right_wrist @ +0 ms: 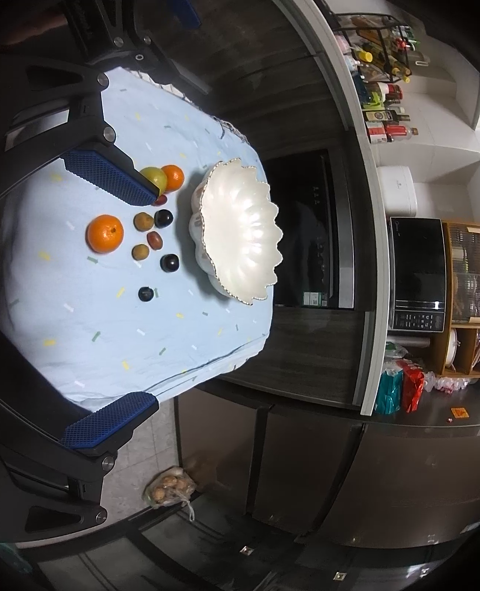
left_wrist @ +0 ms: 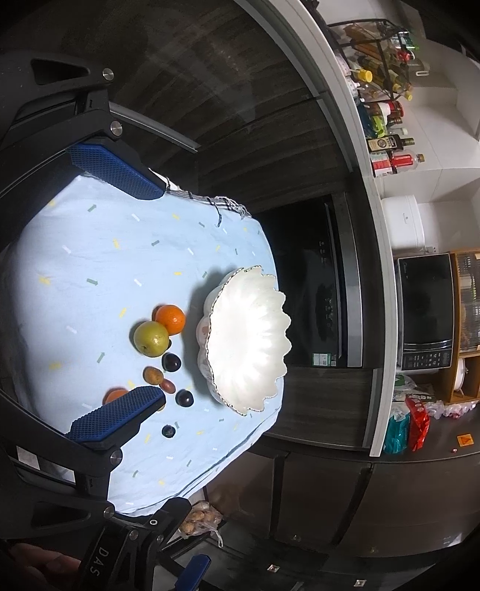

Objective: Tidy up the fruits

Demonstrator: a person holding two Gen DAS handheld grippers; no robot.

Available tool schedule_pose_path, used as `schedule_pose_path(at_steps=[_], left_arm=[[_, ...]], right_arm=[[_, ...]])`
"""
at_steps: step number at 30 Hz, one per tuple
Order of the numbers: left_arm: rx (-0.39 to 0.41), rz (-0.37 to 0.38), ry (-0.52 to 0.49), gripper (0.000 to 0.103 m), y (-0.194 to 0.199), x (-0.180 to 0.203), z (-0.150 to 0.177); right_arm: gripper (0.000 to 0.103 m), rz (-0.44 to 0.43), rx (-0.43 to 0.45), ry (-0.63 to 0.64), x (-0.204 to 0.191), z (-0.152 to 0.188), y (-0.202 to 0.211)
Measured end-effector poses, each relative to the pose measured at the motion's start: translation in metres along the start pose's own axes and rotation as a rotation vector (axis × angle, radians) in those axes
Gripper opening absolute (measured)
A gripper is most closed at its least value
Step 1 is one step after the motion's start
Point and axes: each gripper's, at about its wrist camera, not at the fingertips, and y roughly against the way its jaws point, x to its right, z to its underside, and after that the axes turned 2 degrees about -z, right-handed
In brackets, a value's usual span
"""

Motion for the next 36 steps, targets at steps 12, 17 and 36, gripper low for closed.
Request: schedule_pose_path(at_steps=[12,17,36], left_arm=[[0.019,0.061,0.003,0.103,-0.037,0.004,-0.007],[-0.008,0.077,-0.039,0.097,-0.057,0.009,-0.006],[-0.199,0.198,-0.098,0.094,-0.125,0.021,0.009]], right_arm=[[0.103,0.0,-0.033,0.035,-0.008,-0.005,-0.035],[0.103,-0.003,-0.064,0.059,-0.014,-0.001,-0.053],[0.095,-0.08,-0.236,0.166,-0.044,0.031,-0.113]])
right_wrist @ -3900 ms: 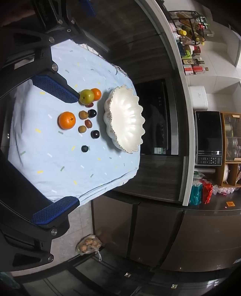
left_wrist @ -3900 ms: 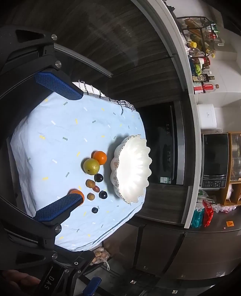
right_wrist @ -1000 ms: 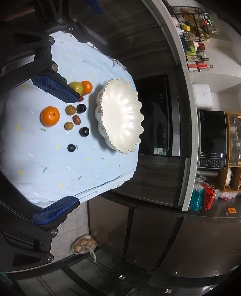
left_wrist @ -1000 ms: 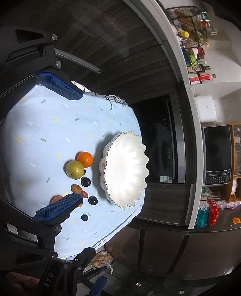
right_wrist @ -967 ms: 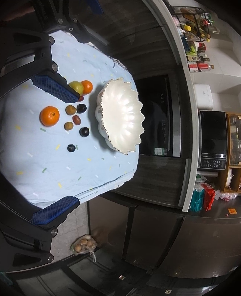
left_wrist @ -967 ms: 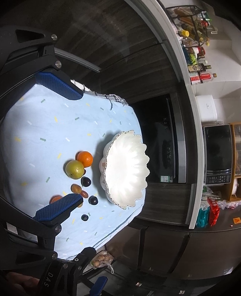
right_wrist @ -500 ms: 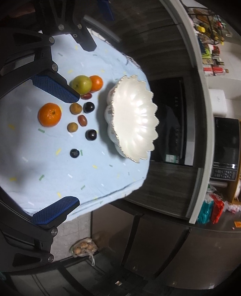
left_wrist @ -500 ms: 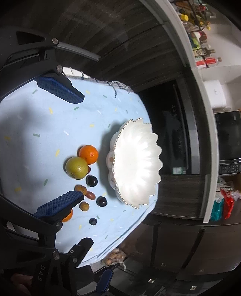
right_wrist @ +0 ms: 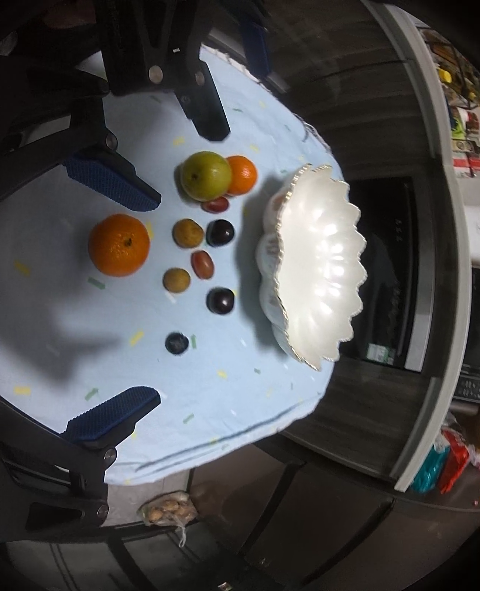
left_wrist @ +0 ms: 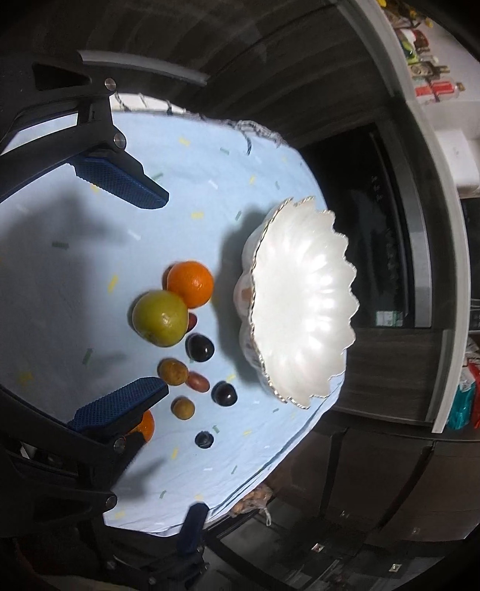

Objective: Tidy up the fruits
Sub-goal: 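Grasp the green-yellow pear with the left tool while the right tool grasps a mandarin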

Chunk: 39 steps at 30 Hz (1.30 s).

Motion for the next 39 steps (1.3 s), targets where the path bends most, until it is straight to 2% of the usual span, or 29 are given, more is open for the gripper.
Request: schedule_pose_path(at_steps=[3,9,11,15,24,26,39], left_arm=[[-0.026,0.014,-0.009,0.093,-0.011,0.002,-0.002],[-0.088,0.046,-0.008,0.084,-0.035,0.007,-0.007],[-0.109,0.054,-0.009,0.081,-0.041,0.009,-0.007],[-0.144,0.069,-0.014,0.076,-0.053,0.011,-0.005],[-0.201,0.08,-0.016,0.058,-0.071,0.009,-0.006],[-0.211,0.086,-0.016,0.05,-0.073,0.01,-0.005],[-0.211,0.055,-0.014,0.049,-0.068,0.009,-0.005]], right_arm=[[0.091,-0.023,-0.033,0.01,-0.003,0.003,-0.009],[0.084,-0.062,-0.089,-0.002,-0.003,0.009,-0.025],[0.078,-0.076,-0.105,-0.011,-0.002,0.01,-0.03],[0.077,-0.113,-0.124,-0.02,-0.003,0.012,-0.037],[0.055,-0.182,-0.177,-0.037,-0.007,0.017,-0.051],[0.049,-0.197,-0.182,-0.041,-0.007,0.018,-0.051],[0.047,-0.211,-0.177,-0.058,-0.003,0.014,-0.05]])
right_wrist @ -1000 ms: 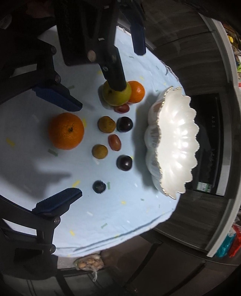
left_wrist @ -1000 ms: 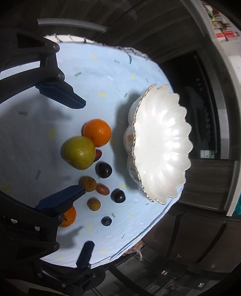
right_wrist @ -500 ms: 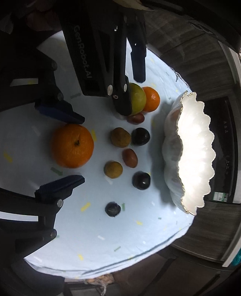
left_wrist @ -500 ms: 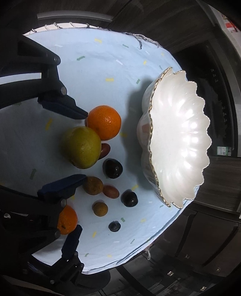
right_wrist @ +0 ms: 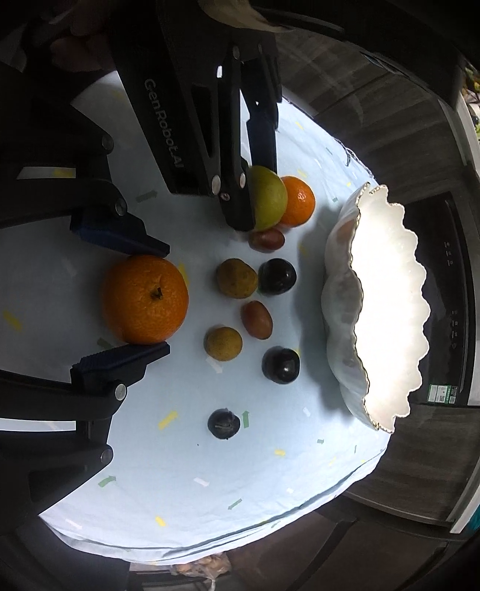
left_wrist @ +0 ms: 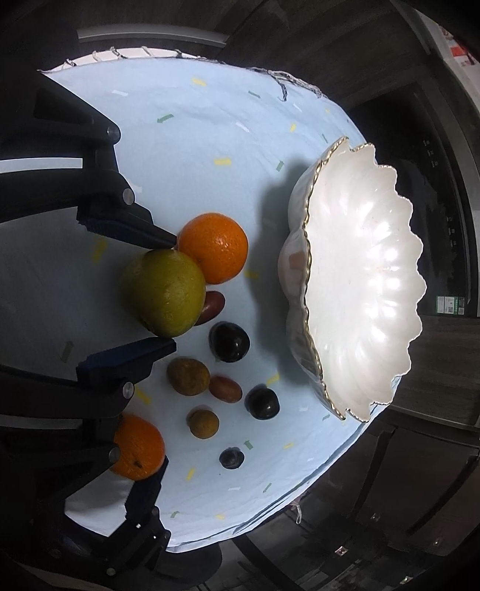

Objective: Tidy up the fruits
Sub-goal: 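Grasp the green-yellow pear with the left tool while the right tool grasps a mandarin, then lift the pear with the left tool while the right tool carries the mandarin over the bowl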

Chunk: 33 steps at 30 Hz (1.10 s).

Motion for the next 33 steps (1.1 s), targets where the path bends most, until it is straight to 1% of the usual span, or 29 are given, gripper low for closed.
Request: schedule_pose_path(at_steps=[11,33], left_arm=[[0.026,-0.019,0.009,0.049,0.021,-0.003,0.003],[0.116,-0.039,0.036,0.049,0.06,-0.007,0.007]], right_arm=[[0.047,0.027,0.038,-0.013,0.006,-0.003,0.011],[0.047,0.073,0.128,0.0,0.008,-0.014,0.041]])
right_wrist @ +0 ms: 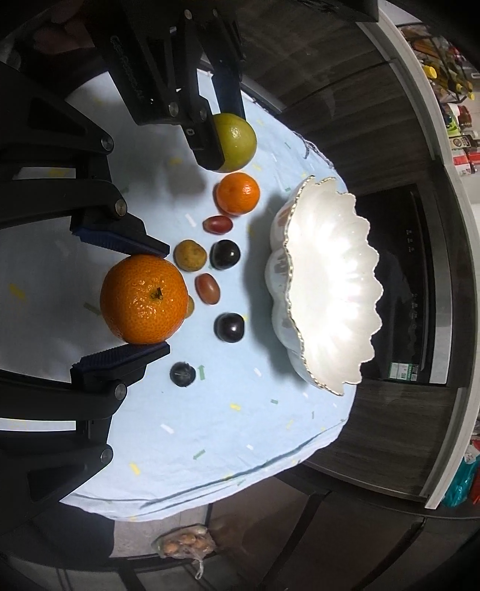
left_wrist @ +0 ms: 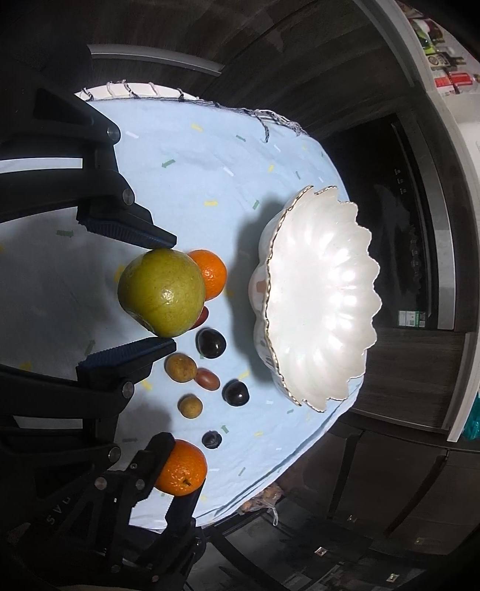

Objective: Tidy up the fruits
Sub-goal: 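Lift the pear with the left tool while the right tool carries the mandarin over the bowl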

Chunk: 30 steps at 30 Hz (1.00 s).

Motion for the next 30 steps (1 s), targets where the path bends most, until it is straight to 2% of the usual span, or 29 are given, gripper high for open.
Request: schedule_pose_path(at_steps=[16,30], left_arm=[[0.072,-0.012,0.025,0.049,0.024,-0.008,-0.012],[0.148,-0.039,0.045,0.049,0.031,-0.022,-0.048]], right_arm=[[0.047,0.017,0.08,-0.009,0.004,-0.023,0.017],[0.047,0.021,0.169,-0.002,0.002,-0.065,0.022]])
